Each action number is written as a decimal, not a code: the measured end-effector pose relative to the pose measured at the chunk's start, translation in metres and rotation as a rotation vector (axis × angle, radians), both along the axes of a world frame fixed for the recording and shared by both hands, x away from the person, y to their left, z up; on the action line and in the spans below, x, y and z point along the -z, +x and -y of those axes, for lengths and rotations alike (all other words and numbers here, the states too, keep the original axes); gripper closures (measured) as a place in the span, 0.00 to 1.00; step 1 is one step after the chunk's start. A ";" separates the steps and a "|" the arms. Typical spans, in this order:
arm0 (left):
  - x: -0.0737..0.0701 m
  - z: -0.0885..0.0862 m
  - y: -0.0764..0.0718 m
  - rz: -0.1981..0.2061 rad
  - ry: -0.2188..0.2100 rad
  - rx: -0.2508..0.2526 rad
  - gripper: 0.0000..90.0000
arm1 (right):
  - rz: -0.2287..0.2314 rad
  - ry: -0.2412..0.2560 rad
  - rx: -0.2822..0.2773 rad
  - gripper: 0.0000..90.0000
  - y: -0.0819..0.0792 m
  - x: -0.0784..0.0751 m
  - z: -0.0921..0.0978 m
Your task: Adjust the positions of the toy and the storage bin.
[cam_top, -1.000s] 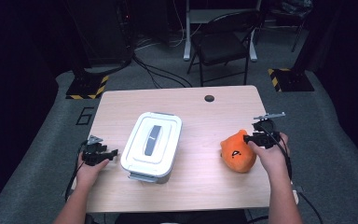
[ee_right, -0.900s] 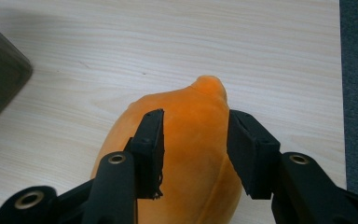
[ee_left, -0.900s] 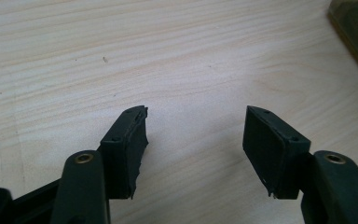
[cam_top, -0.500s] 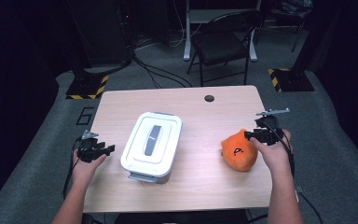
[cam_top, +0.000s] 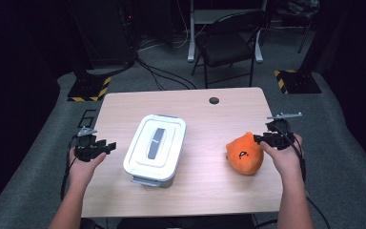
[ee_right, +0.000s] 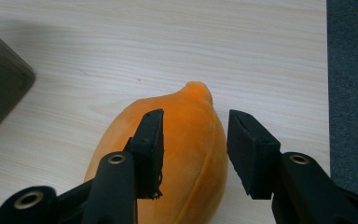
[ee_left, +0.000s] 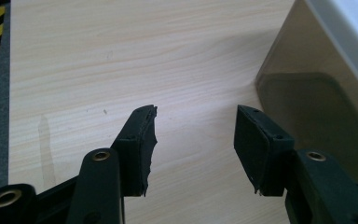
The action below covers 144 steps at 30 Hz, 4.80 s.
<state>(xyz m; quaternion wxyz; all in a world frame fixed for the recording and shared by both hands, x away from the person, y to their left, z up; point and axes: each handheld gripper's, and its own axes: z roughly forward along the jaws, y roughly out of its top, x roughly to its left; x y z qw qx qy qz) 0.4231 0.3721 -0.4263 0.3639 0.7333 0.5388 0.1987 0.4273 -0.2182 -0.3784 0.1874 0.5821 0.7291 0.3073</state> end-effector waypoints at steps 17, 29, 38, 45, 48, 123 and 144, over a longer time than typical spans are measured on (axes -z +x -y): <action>-0.050 0.031 -0.013 0.017 -0.020 0.050 0.56 | -0.010 -0.001 -0.049 0.62 0.004 0.002 -0.012; -0.067 0.071 -0.010 -0.009 0.000 0.146 0.58 | 0.011 0.008 -0.045 0.62 0.001 0.000 -0.008; -0.070 0.095 -0.006 -0.017 0.027 0.203 0.60 | 0.011 0.001 -0.056 0.62 -0.001 -0.002 -0.014; -0.072 0.113 -0.001 -0.042 0.026 0.227 0.63 | 0.005 -0.001 -0.063 0.62 0.000 0.001 -0.017; -0.073 0.120 0.001 -0.046 0.031 0.255 0.63 | 0.006 0.002 -0.061 0.61 0.000 0.000 -0.016; -0.051 0.185 0.027 -0.117 0.103 0.322 0.74 | 0.030 0.023 -0.046 0.60 0.000 0.004 -0.016; -0.051 0.196 0.031 -0.119 0.089 0.343 0.74 | 0.037 0.019 -0.051 0.61 0.000 0.005 -0.017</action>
